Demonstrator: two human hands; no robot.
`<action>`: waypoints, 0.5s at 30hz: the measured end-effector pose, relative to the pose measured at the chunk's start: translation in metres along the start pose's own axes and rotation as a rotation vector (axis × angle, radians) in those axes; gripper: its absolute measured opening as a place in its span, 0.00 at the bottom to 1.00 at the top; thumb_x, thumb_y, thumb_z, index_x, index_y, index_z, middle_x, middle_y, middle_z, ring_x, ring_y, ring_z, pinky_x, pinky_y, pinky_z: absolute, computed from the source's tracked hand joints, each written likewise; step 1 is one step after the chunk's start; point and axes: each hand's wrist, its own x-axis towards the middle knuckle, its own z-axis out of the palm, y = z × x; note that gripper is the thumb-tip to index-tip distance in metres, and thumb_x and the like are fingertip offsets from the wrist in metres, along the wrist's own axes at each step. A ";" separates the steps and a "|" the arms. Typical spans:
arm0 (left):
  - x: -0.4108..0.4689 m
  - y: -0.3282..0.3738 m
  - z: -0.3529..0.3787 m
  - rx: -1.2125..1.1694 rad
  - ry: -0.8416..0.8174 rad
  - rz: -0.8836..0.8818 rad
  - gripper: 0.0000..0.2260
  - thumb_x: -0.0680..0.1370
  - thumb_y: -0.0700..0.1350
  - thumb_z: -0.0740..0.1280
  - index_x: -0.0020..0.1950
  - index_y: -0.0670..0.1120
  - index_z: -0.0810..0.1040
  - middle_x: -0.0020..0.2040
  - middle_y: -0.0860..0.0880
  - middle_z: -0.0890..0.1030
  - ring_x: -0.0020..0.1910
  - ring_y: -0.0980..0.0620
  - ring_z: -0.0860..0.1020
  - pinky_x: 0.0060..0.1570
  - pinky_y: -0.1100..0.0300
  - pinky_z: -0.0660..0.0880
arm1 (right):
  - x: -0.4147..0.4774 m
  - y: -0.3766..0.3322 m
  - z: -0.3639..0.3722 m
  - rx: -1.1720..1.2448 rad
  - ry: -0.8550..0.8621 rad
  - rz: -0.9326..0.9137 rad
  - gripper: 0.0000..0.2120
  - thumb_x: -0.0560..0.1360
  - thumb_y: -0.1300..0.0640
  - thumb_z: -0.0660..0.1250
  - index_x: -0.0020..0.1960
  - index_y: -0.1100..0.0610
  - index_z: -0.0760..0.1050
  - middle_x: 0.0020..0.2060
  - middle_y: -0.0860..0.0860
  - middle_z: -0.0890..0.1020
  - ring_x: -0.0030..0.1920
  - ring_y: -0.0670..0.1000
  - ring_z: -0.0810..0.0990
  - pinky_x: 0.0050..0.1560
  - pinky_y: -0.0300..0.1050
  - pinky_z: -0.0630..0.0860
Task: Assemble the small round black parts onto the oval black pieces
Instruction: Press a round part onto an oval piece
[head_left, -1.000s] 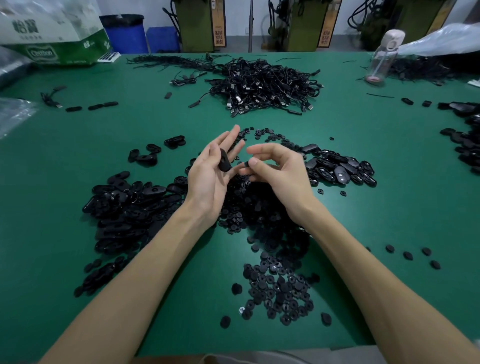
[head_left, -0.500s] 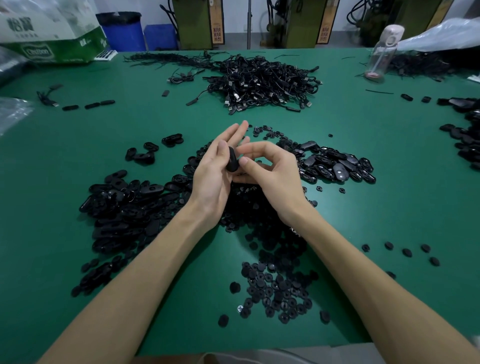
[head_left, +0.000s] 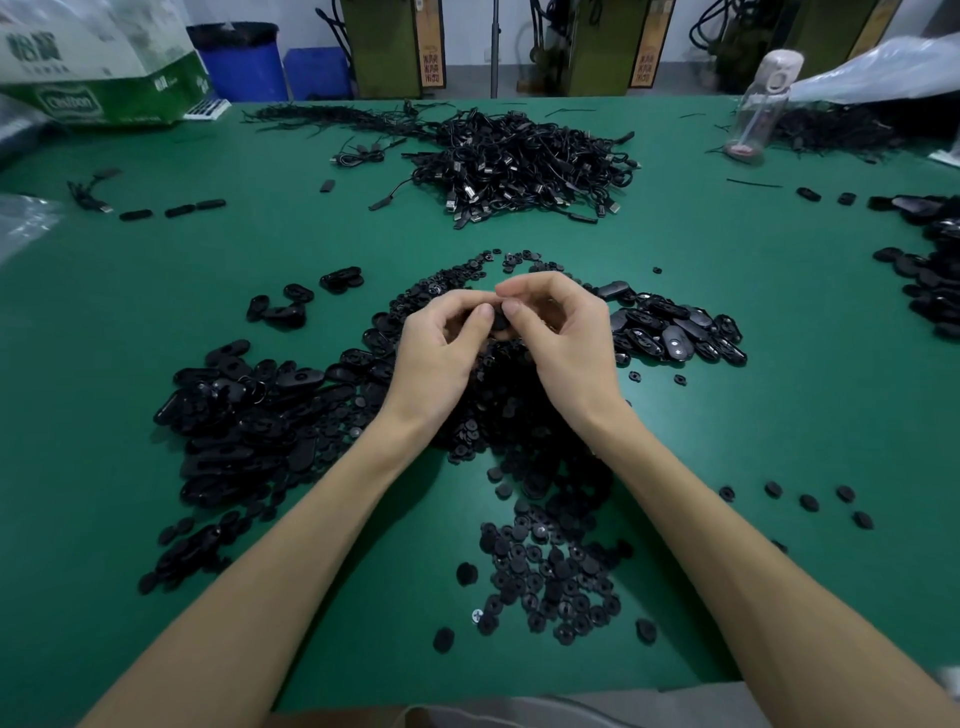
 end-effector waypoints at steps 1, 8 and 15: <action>0.000 0.000 -0.001 -0.012 0.004 -0.022 0.08 0.84 0.36 0.65 0.59 0.38 0.83 0.39 0.54 0.82 0.34 0.63 0.78 0.38 0.69 0.75 | 0.000 0.001 0.000 -0.042 -0.002 -0.010 0.06 0.80 0.67 0.68 0.54 0.60 0.82 0.47 0.55 0.85 0.48 0.54 0.85 0.54 0.52 0.82; 0.000 -0.003 -0.003 -0.018 0.038 -0.079 0.04 0.82 0.38 0.69 0.55 0.41 0.83 0.38 0.45 0.82 0.34 0.54 0.80 0.35 0.59 0.78 | -0.002 0.000 -0.001 -0.306 0.034 -0.150 0.07 0.79 0.64 0.70 0.56 0.58 0.81 0.48 0.50 0.83 0.49 0.46 0.81 0.54 0.40 0.76; 0.001 -0.008 -0.003 0.043 0.004 -0.046 0.04 0.82 0.43 0.70 0.51 0.44 0.84 0.32 0.46 0.82 0.28 0.51 0.77 0.35 0.57 0.77 | -0.002 -0.003 -0.002 -0.303 0.069 -0.170 0.09 0.78 0.65 0.71 0.57 0.58 0.80 0.47 0.47 0.82 0.47 0.41 0.80 0.50 0.29 0.72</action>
